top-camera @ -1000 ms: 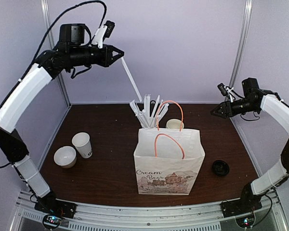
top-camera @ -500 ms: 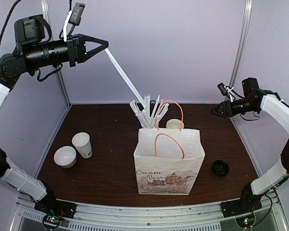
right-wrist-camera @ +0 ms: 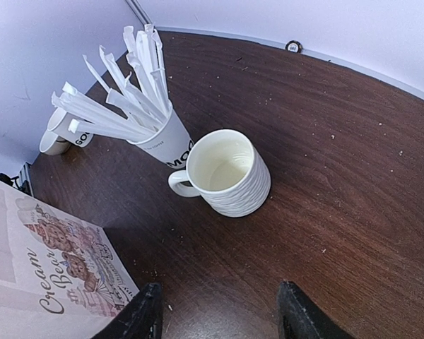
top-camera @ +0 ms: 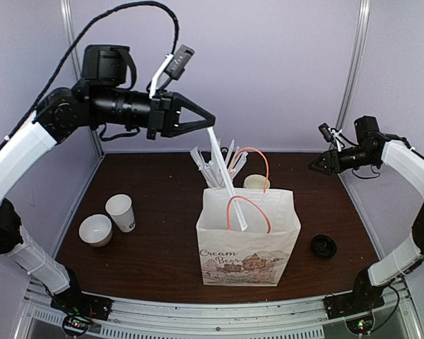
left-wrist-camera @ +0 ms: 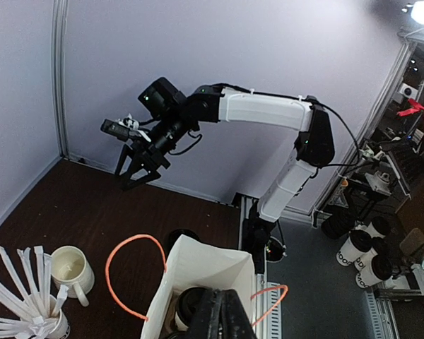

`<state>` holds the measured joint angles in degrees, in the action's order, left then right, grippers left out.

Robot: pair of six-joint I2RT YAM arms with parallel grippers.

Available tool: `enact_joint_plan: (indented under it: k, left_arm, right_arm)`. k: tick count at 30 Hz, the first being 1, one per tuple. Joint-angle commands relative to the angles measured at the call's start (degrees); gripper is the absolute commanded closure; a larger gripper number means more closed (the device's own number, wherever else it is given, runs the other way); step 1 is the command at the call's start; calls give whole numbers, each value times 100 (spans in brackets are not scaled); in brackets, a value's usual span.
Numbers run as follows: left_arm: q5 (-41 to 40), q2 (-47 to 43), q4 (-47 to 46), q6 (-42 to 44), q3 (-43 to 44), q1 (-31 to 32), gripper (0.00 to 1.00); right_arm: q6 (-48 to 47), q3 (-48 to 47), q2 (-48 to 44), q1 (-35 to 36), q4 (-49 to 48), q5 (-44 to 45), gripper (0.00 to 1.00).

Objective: Pack the takeout coffee

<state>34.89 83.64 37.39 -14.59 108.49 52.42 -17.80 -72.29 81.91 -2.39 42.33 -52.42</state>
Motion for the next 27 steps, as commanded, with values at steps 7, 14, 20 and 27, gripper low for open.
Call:
enact_joint_plan:
  k: [7, 14, 20, 27]
  left_arm:
    - [-1038, 1254, -3181, -124, -1038, 984, 100]
    - [-1187, 1488, -3093, -41, -1305, 1113, 97]
    - [-1185, 1480, -1819, 77, -1175, 1160, 82]
    - [-2132, 492, -727, 702, -1391, 1186, 50]
  right_arm:
    - [-119, 95, -50, -24, -67, -92, 42]
    - [-174, 84, 5, -24, -27, -92, 42]
    - [-223, 35, 159, -20, 48, -127, 42]
    - [-242, 5, 235, -16, 74, -203, 42]
